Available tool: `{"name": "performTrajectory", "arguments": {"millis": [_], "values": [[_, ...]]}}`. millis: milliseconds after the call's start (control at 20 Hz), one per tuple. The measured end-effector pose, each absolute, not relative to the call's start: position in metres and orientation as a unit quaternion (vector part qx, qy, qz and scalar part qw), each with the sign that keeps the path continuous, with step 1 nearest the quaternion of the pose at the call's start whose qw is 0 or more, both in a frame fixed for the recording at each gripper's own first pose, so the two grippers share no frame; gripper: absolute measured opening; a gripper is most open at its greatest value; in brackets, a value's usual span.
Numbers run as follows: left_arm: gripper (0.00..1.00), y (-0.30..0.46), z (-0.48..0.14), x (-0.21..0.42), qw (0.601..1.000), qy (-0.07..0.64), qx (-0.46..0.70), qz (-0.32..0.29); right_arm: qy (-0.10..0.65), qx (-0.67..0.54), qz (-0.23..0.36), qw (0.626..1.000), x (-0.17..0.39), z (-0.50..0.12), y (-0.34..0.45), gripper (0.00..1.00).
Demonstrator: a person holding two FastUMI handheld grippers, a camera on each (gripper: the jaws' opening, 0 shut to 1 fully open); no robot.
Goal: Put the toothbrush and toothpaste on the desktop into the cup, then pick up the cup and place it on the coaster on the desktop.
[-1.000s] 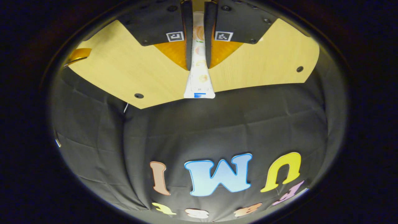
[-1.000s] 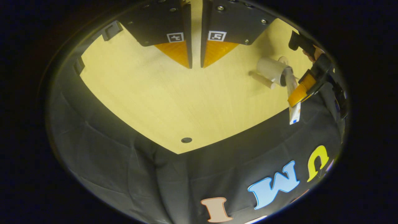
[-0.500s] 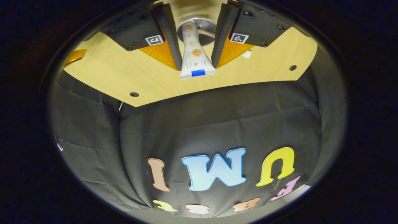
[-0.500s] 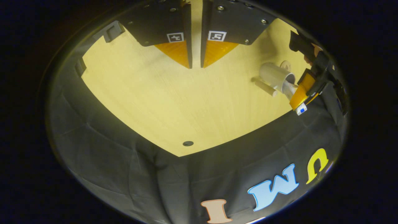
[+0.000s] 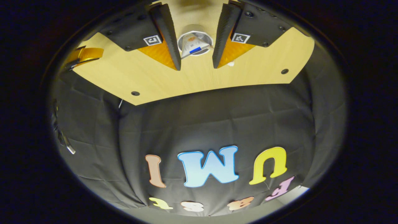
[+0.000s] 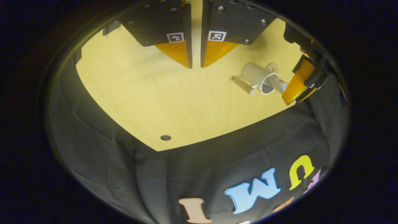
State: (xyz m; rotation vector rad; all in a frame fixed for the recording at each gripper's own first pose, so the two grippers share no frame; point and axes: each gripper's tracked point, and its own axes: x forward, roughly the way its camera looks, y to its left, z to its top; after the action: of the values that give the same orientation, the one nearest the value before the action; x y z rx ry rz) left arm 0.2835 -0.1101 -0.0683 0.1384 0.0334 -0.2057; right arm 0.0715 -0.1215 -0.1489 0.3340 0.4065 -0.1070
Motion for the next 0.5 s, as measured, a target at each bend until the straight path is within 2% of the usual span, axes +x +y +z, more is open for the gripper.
{"name": "performTrajectory", "arguments": {"millis": [50, 400, 450, 500], "values": [[0.66, -0.108, -0.068, 0.281, 0.993, 0.017, 0.069, -0.099, 0.201, 0.161, -0.043, 0.965, 0.075, -0.147, -0.117, 0.14], [0.67, -0.075, -0.063, 0.244, 0.995, 0.028, 0.054, -0.079, 0.21, 0.103, 0.038, 0.971, 0.098, -0.127, -0.09, 0.13], [0.69, -0.069, -0.063, 0.239, 0.995, 0.031, 0.051, -0.074, 0.215, 0.089, 0.05, 0.971, 0.1, -0.125, -0.085, 0.13], [0.67, -0.064, -0.064, 0.234, 0.996, 0.035, 0.048, -0.071, 0.219, 0.074, 0.06, 0.971, 0.105, -0.122, -0.083, 0.13]]}}
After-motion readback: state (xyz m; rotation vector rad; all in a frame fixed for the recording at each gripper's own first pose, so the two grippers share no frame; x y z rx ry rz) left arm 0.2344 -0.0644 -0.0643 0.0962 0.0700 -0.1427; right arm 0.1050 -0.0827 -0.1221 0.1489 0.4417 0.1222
